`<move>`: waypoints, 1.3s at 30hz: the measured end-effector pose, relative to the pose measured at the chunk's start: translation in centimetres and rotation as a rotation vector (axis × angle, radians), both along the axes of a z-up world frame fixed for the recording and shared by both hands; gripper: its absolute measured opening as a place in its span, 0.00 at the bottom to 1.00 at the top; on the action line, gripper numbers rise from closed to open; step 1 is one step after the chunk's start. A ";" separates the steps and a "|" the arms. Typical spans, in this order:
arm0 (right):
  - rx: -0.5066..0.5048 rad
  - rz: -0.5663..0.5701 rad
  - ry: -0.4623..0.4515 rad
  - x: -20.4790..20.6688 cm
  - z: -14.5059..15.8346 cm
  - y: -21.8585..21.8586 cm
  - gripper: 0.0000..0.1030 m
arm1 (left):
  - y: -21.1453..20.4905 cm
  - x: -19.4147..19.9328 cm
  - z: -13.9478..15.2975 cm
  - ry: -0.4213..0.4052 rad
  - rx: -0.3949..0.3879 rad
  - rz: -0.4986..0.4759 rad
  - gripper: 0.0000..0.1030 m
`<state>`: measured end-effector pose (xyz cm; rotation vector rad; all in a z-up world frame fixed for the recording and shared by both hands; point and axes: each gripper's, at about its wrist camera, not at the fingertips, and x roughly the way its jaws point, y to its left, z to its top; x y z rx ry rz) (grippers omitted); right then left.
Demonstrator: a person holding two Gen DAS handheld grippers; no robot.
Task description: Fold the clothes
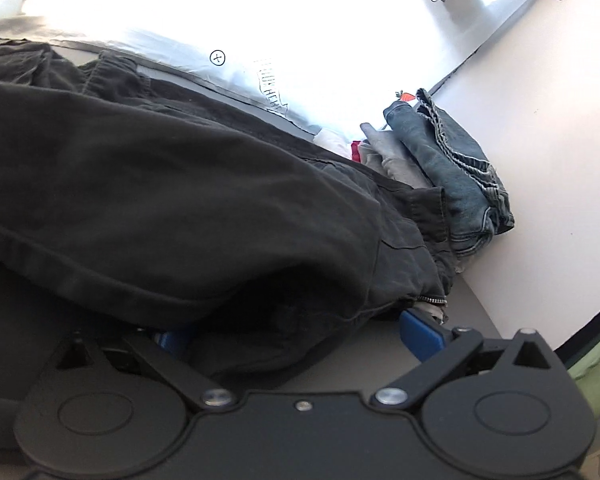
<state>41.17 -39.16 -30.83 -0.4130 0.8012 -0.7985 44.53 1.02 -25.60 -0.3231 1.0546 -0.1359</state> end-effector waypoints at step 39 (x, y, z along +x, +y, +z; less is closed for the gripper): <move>0.116 -0.083 -0.110 -9.6 0.5 -2.9 1.00 | 7.4 -4.9 2.6 -0.070 -0.001 0.253 0.79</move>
